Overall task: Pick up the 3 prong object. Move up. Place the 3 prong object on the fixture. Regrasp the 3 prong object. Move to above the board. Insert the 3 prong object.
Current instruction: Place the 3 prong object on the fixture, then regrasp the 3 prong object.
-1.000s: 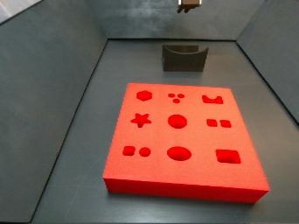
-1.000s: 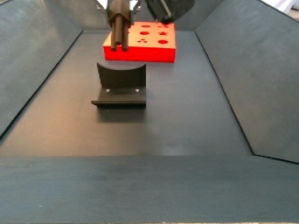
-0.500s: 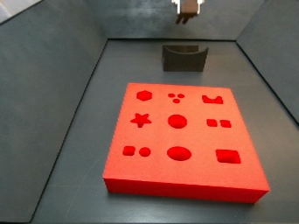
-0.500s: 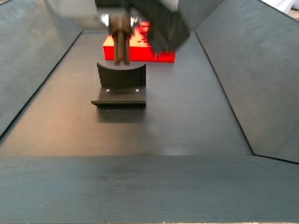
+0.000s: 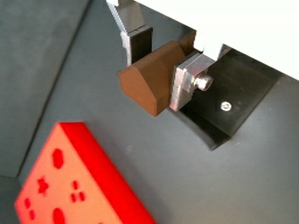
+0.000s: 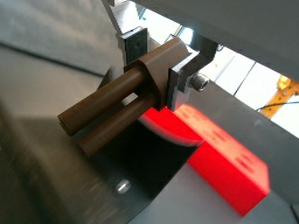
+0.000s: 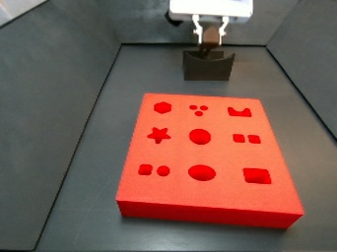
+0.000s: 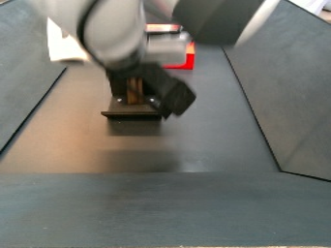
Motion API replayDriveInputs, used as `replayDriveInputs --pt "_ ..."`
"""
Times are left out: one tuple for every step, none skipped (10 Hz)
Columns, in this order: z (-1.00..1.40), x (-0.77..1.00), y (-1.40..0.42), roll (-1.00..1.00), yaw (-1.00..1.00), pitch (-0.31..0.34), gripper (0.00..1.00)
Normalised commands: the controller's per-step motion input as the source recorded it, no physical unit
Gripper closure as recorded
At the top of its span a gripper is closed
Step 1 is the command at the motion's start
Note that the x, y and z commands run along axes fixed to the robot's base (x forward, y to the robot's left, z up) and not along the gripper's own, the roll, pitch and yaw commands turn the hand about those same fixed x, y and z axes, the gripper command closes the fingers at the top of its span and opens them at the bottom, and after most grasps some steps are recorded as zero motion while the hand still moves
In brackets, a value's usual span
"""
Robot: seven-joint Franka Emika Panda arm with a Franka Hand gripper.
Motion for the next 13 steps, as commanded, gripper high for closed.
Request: replayDriveInputs --pt "-0.73 0.13 0.10 -0.12 -0.16 -0.006 1.00" --pt "-0.52 0.11 0.08 -0.10 -0.15 -0.027 1.00" --pt "-0.31 0.08 0.10 -0.06 -0.12 -0.058 1.00" --pt "-0.27 0.06 0.12 -0.06 -0.10 -0.066 1.00" --pt "-0.27 0.06 0.12 -0.06 -0.10 -0.066 1.00" --pt "-0.28 0.06 0.14 -0.06 -0.10 -0.067 1.00" --pt "-0.27 0.06 0.13 -0.06 -0.09 -0.069 1.00" --pt "0.00 0.00 0.00 0.00 0.00 0.000 0.00" --pt "1.00 0.00 0.00 0.01 0.04 -0.023 0.00" --pt "1.00 -0.01 0.00 0.02 0.04 -0.018 0.00" --pt "1.00 -0.03 0.00 0.02 0.04 -0.009 0.00" --pt "1.00 -0.04 0.00 0.03 0.04 -0.002 0.00" --pt "1.00 -0.04 0.00 0.03 0.04 0.011 0.00"
